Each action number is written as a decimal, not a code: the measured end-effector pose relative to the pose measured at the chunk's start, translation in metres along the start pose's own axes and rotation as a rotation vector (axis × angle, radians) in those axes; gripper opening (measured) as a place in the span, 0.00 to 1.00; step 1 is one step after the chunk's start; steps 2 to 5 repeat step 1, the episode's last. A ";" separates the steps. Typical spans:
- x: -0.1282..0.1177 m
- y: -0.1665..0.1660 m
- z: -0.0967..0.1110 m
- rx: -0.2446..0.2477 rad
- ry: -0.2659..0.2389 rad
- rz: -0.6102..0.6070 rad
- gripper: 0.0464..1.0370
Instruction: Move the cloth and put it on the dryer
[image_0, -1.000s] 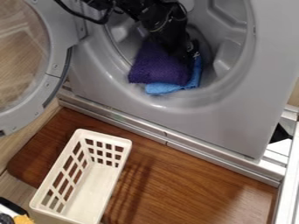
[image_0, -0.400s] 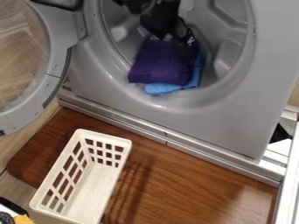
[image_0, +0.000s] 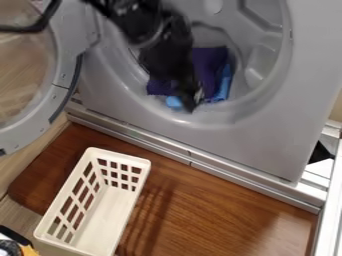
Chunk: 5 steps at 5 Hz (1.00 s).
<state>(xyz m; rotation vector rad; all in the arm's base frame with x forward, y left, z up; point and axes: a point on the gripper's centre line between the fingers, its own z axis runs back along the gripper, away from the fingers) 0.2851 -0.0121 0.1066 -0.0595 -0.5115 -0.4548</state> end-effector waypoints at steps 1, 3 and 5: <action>-0.030 -0.016 0.014 0.005 0.040 -0.012 0.97; -0.030 -0.016 0.014 0.005 0.040 -0.012 0.97; -0.030 -0.016 0.014 0.005 0.040 -0.012 0.97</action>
